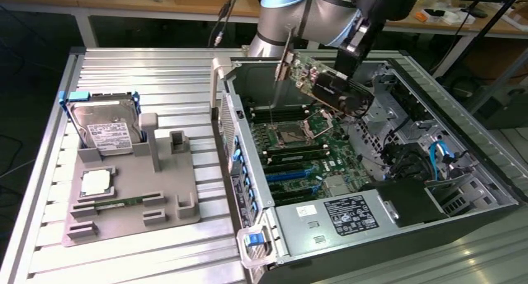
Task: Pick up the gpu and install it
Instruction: 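Insert the gpu into the slot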
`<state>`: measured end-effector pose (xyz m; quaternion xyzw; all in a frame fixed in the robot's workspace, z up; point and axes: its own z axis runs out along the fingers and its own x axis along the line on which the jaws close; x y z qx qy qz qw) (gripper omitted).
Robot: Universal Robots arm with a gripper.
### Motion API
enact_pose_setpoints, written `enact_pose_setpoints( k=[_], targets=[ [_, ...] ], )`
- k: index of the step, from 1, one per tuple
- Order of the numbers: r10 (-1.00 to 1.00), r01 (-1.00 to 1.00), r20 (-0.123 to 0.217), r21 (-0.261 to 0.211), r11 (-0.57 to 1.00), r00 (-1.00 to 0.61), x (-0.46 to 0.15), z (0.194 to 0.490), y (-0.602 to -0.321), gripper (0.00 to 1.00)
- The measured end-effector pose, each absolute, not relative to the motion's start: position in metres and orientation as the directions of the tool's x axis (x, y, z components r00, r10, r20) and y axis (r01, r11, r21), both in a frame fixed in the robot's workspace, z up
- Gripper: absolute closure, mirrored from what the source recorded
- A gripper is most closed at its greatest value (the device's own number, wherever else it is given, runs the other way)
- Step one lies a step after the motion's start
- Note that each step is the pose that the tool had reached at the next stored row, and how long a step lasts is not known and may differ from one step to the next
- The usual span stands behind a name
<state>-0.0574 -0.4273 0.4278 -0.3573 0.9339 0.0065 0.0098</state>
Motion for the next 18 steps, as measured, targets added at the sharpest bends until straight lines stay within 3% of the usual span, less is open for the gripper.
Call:
enact_pose_setpoints(
  k=[5, 18],
  targets=[
    [-0.868, -0.868, -0.023, 0.005, 0.496, -0.496, -0.0574, 0.423, -0.4273, 0.73],
    [-0.963, -0.963, -0.023, 0.005, 0.27, -0.27, -0.0574, 0.4196, -0.4273, 0.73]
  ],
)
